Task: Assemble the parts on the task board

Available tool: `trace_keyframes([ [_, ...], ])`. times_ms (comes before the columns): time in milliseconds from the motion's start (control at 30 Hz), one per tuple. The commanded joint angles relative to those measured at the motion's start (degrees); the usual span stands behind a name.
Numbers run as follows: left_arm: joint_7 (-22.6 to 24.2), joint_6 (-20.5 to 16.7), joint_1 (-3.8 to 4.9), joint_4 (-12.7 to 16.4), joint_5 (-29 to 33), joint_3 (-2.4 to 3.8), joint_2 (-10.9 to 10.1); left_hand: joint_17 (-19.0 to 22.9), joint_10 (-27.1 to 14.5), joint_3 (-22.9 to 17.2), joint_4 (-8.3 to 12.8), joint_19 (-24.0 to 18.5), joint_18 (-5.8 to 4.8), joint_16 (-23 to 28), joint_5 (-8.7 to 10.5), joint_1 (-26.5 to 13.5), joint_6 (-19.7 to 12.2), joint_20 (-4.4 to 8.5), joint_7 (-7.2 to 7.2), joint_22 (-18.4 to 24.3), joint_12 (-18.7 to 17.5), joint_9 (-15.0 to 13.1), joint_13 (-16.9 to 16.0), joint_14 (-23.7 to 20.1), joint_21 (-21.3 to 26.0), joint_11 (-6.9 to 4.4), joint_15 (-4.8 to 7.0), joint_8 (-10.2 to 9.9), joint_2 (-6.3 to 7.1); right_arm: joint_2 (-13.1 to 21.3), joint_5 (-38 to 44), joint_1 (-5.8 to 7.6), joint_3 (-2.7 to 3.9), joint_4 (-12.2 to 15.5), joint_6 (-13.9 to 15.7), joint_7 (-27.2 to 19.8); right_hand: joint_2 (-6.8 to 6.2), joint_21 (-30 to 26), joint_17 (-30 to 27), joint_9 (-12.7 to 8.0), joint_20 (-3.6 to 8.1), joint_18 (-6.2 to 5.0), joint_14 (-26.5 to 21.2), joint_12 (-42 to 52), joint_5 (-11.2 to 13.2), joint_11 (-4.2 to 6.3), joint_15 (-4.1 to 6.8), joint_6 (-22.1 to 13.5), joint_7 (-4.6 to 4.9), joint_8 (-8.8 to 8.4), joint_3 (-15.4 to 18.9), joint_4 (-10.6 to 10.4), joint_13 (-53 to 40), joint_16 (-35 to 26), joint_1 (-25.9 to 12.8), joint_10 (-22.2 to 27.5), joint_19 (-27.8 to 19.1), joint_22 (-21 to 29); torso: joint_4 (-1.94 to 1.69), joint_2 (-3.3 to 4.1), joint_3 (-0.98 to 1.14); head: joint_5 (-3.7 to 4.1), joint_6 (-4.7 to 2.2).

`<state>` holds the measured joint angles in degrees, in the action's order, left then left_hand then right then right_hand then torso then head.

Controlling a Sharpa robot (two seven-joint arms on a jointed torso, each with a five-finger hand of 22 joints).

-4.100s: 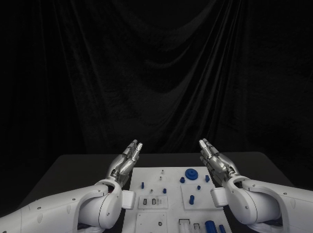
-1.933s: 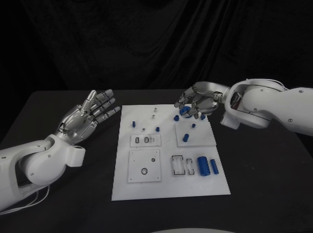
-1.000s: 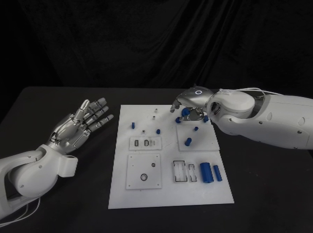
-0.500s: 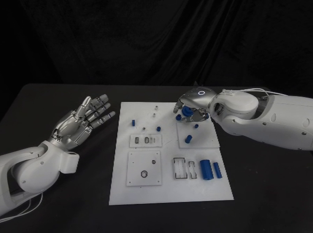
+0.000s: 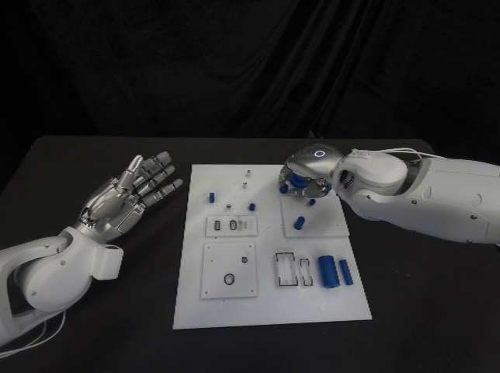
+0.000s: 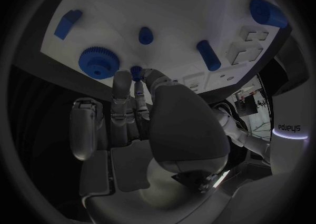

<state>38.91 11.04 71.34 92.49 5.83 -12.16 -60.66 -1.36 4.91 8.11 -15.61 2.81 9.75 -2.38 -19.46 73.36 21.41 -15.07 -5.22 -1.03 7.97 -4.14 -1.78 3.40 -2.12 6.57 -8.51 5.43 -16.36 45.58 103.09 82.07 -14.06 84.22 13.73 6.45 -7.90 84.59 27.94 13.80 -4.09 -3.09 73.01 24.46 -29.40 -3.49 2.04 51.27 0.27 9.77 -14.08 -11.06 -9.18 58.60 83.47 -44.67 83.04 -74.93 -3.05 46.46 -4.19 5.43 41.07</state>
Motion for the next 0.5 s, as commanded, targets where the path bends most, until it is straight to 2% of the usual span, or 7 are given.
trace_keyframes([
  [33,9.3,1.0,0.05,0.1,0.2,0.05,0.1,0.1,-0.1,-0.3,1.3,-0.3,0.65,0.0,-2.19,1.5,0.2,-0.29,-0.07,0.1,0.2,-0.1,0.0,-0.4,0.3,0.26,-0.21,0.2,-0.05,-0.3,0.6,-0.63,-0.08,-0.5,2.1,-0.8,-0.34,0.3,-0.1,0.3,0.02,0.52,0.2,0.1,1.2,0.04,0.18,0.0,-0.02,-0.08,-0.8,0.0,-0.1,0.1,0.0,-0.8,0.5,-4.7,-0.01,-0.06,0.01,0.13,0.06],
  [100,9.2,1.1,0.05,-0.1,0.2,0.05,0.1,0.1,-0.2,-0.4,1.6,-0.3,0.65,0.1,-2.68,1.8,0.2,-0.31,-0.07,0.1,0.3,-0.1,0.0,-0.4,0.3,0.28,-0.22,0.2,-0.08,-0.5,0.6,-0.81,-0.08,-0.8,2.4,-0.8,-0.54,0.2,-0.4,0.6,-0.01,0.49,0.1,-0.2,2.9,-0.01,0.12,-0.4,0.03,-0.4,-1.2,0.0,-0.1,-0.2,-0.3,-1.1,0.4,-4.6,-0.07,-0.03,0.05,0.13,0.11],
  [200,9.1,1.2,0.05,-0.3,0.2,0.05,0.2,0.1,-0.2,-0.7,2.2,-0.3,0.65,0.1,-3.62,2.3,0.2,-0.33,-0.09,0.1,0.3,-0.2,0.0,-0.5,0.3,0.25,-0.26,0.2,-0.14,-0.8,0.6,-1.03,-0.08,-1.2,2.8,-0.9,-0.53,0.1,-0.5,0.8,-0.06,0.5,0.1,-0.4,4.0,-0.06,0.1,-1.0,-0.05,-0.82,-1.6,0.0,-0.1,-0.3,-0.4,-1.3,0.4,-4.7,-0.22,-0.02,0.09,0.18,0.11],
  [500,8.5,1.5,0.03,-1.0,0.2,0.05,0.6,0.2,-0.3,-1.0,2.6,-0.3,0.65,0.1,-4.32,2.6,0.2,-0.34,-0.12,0.1,0.3,-0.2,0.0,-0.5,0.4,0.26,-0.28,0.2,-0.2,-1.3,0.6,-1.27,-0.08,-2.0,3.4,-1.5,0.74,0.3,-0.9,1.9,0.01,0.59,0.1,-0.6,6.2,0.32,0.29,0.0,0.51,-0.52,-3.8,0.7,-0.1,-0.7,0.8,-4.0,0.7,-5.3,-0.01,-0.11,0.03,0.04,0.33],
])
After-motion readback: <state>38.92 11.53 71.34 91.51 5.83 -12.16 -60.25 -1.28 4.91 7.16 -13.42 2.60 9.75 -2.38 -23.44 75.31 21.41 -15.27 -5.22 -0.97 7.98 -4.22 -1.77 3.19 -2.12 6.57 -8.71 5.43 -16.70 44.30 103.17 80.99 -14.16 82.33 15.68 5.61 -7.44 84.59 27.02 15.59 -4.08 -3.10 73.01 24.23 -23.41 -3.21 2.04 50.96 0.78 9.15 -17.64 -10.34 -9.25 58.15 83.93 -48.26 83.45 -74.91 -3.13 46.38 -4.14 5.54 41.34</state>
